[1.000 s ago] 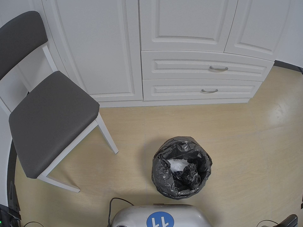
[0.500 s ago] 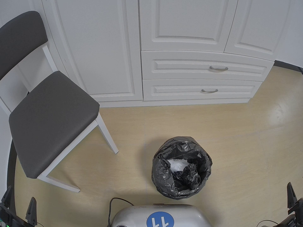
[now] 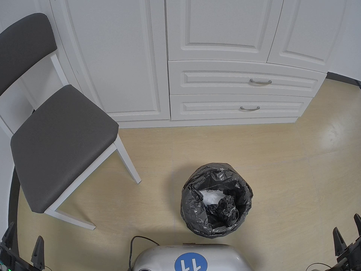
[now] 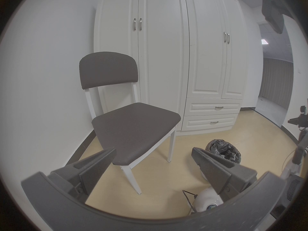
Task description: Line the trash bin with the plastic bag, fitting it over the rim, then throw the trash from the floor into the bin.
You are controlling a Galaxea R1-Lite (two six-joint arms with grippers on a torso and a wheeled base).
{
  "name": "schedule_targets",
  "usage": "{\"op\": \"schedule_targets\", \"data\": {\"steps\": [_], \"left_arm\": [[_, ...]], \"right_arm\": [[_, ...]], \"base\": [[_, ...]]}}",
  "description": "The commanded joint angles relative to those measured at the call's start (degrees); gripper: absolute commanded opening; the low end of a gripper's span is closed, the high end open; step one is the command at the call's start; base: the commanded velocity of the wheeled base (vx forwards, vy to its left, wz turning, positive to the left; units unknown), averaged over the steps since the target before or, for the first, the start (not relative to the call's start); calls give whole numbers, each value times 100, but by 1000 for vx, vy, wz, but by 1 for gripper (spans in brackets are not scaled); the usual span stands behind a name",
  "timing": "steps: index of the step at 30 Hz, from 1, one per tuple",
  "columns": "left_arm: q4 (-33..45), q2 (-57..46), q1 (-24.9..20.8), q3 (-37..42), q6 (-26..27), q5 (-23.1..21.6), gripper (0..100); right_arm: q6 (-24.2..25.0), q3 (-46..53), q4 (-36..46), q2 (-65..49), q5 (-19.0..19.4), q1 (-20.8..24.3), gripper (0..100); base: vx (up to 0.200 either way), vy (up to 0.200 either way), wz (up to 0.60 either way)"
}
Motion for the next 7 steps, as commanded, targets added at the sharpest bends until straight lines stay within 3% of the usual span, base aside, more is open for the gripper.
{"op": "schedule_targets", "data": {"steps": [1,7], "left_arm": [[0,-66,1,101,-10,2,100],[0,-66,1,101,25,10,100]], "right_arm": [[10,90,-3,-59,2,0,100],[19,90,-3,-59,2,0,100]], "base": [[0,0,0],[0,0,0]]}}
